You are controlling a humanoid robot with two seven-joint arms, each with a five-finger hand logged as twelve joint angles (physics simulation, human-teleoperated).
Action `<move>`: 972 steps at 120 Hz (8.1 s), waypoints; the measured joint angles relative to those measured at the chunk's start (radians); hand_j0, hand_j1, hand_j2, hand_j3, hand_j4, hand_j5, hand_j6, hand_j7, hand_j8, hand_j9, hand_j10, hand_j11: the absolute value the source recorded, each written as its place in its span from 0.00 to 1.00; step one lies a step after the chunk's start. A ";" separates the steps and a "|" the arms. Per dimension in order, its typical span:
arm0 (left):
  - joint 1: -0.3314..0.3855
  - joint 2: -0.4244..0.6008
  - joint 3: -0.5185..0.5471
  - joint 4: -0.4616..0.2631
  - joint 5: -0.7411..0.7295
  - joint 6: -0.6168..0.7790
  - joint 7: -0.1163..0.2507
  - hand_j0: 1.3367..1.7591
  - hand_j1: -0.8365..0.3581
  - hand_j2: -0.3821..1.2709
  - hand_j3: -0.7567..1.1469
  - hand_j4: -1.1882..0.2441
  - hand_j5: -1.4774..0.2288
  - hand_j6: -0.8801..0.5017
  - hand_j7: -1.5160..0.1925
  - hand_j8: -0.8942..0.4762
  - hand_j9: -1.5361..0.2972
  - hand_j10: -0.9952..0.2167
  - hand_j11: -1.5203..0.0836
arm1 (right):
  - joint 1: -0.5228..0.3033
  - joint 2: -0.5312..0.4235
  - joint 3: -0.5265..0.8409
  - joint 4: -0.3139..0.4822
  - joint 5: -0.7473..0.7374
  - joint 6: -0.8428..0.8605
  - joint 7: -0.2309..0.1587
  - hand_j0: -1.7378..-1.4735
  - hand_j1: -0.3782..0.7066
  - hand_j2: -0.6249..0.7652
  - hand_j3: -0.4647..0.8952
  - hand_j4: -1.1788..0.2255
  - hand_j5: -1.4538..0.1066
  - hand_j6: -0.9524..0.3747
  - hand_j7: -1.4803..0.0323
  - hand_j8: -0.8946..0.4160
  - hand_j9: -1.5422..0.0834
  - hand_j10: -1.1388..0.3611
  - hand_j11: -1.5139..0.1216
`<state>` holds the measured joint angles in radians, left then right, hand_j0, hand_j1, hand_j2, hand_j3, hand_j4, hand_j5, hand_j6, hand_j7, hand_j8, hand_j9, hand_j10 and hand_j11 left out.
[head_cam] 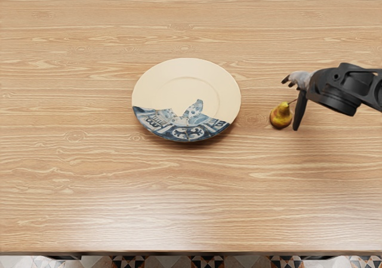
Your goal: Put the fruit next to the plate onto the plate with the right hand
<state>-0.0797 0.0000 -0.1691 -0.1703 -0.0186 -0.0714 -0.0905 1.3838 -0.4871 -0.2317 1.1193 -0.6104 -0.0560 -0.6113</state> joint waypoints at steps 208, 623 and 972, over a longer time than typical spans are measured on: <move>0.000 0.000 -0.003 0.000 0.000 0.000 0.000 0.76 0.98 0.23 0.40 0.82 0.86 0.63 0.88 0.65 0.83 0.81 0.94 | -0.055 -0.012 0.006 0.042 -0.120 -0.074 0.000 0.30 0.25 0.42 0.34 0.70 0.77 0.56 0.81 0.53 0.79 0.62 0.77; 0.002 0.000 0.000 0.000 0.001 0.001 0.001 0.76 0.98 0.23 0.40 0.82 0.86 0.63 0.88 0.65 0.83 0.81 0.94 | 0.199 0.023 0.099 0.213 0.031 0.008 0.001 0.30 0.68 0.80 0.34 0.41 0.28 0.39 0.33 0.33 0.33 0.27 0.31; 0.002 0.000 0.001 -0.001 0.003 0.000 0.001 0.76 0.98 0.23 0.40 0.82 0.86 0.63 0.88 0.65 0.83 0.81 0.94 | -0.179 -0.445 0.562 0.420 0.900 0.665 0.000 0.30 0.03 0.45 0.34 0.84 0.93 0.72 0.98 0.68 0.95 0.76 0.93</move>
<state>-0.0782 0.0000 -0.1683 -0.1710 -0.0159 -0.0719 -0.0894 1.2052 -0.9322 0.3299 1.5397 0.2895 0.6086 -0.6109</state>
